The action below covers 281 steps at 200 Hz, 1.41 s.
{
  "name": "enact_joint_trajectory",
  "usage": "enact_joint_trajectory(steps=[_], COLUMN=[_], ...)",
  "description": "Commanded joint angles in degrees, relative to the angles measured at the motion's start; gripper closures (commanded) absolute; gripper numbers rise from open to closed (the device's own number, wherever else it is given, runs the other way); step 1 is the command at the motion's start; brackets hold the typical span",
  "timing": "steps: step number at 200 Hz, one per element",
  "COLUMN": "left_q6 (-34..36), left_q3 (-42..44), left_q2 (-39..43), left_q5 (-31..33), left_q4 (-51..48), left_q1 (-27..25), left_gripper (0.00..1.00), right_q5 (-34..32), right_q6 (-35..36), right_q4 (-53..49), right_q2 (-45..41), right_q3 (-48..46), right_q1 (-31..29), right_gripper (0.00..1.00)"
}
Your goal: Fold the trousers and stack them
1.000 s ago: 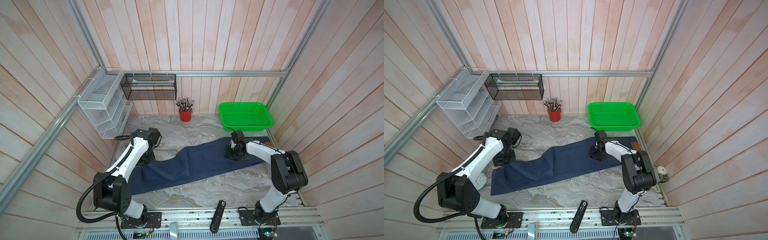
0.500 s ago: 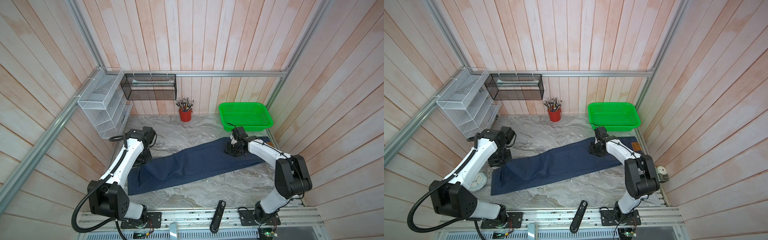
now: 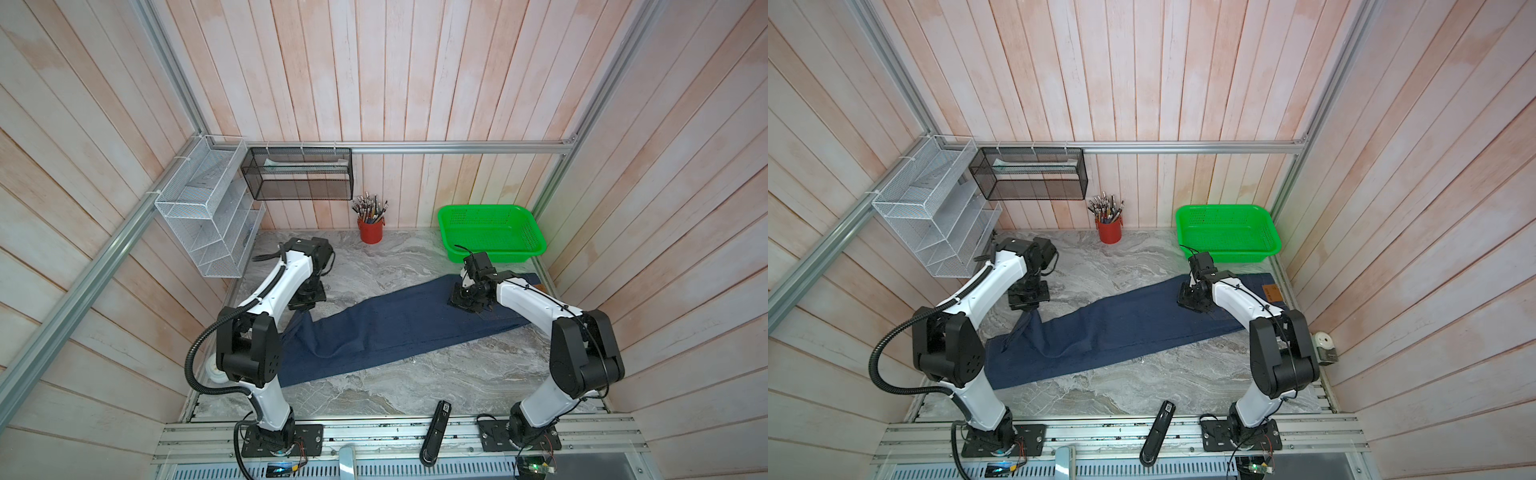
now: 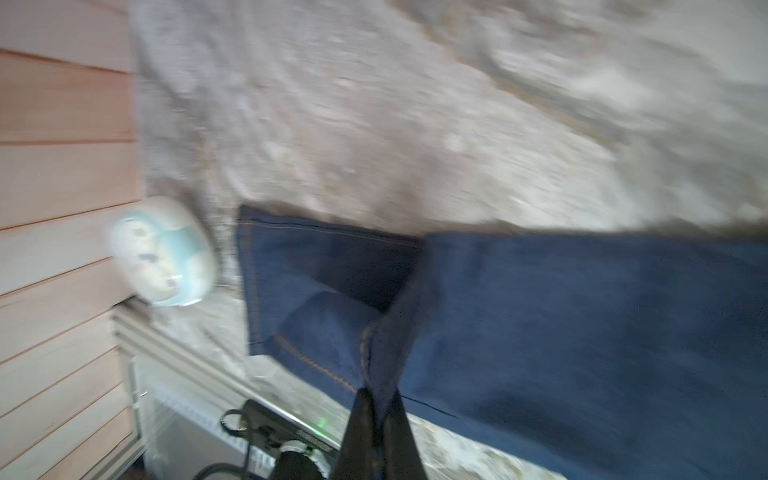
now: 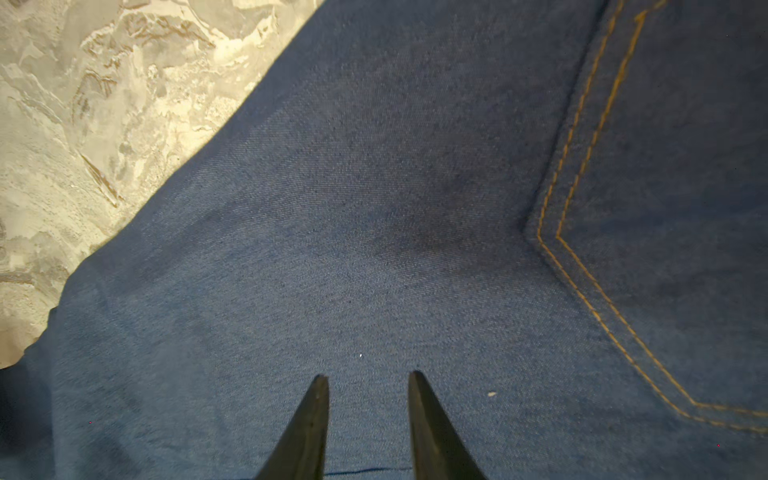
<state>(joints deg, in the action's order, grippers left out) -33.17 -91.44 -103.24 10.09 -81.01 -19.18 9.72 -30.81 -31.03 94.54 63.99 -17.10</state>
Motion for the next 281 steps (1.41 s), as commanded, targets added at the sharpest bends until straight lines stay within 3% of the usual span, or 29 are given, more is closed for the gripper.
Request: enact_joint_trajectory(steps=[1,26,44,62,68,78,103,107,113,116,142,163,188,207,251,281], left_q6=[-0.47,-3.42,-4.89,-6.1,-6.03,-5.95,-5.06,-5.15,-5.15,-5.15,-2.78,3.18,9.07,11.58,15.45,17.32], left_q3=[-3.08,-6.32,-7.86,-8.27,-8.52,-9.2,-10.25,-10.21,-9.93,-9.79,-6.7,-1.66,4.19,7.17,10.48,11.08], left_q2=[-3.57,-10.05,-14.69,-16.44,-16.42,-15.71,-11.43,-10.55,-9.21,-8.53,-4.3,-2.43,-1.88,-1.9,-3.06,-4.61], left_q5=[-16.21,-23.37,-24.45,-23.88,-23.88,-22.84,-20.16,-19.57,-18.81,-18.33,-14.4,-8.88,-0.13,4.64,11.03,11.79], left_q4=[6.91,11.99,13.53,14.77,14.99,14.71,14.06,13.92,13.89,13.75,12.59,12.04,10.94,11.85,17.23,20.32], left_q1=[-8.59,-13.98,-15.49,-15.54,-15.69,-16.01,-17.32,-17.58,-17.97,-18.26,-21.51,-24.8,-27.61,-28.78,-29.58,-31.27], left_gripper=[1.0,1.0,1.0,0.92,0.83,0.57,0.31,0.23,0.03,0.0,0.0,0.0,0.12,0.15,0.31,0.33], right_q5=[-0.7,-0.85,-0.64,-0.75,-0.75,-0.83,-0.84,-0.84,-0.75,-0.75,-0.36,-0.09,-0.24,-0.65,-0.47,-0.46], right_q6=[0.9,1.19,1.45,1.62,1.69,1.8,1.8,1.8,1.72,1.72,1.45,1.27,1.18,1.14,1.01,1.19], right_q4=[-1.53,-1.89,-2.15,-2.28,-2.37,-2.59,-2.63,-2.64,-2.55,-2.55,-2.38,-2.24,-2.02,-2.11,-1.9,-2.11], right_q2=[0.37,0.92,1.22,1.2,1.21,1.09,0.91,0.91,0.91,0.86,1.12,1.21,1.0,0.71,0.01,-0.2], right_q3=[2.29,3.31,3.66,3.69,3.69,3.74,3.87,3.82,3.8,3.86,3.95,3.83,3.58,3.34,2.53,2.33], right_q1=[-0.1,0.09,0.31,0.51,0.58,0.64,1.08,1.11,1.11,1.13,1.15,1.12,1.22,1.26,1.38,1.54], right_gripper=[0.67,0.67,0.66,0.66,0.67,0.67,0.66,0.66,0.66,0.67,0.67,0.67,0.67,0.67,0.67,0.67])
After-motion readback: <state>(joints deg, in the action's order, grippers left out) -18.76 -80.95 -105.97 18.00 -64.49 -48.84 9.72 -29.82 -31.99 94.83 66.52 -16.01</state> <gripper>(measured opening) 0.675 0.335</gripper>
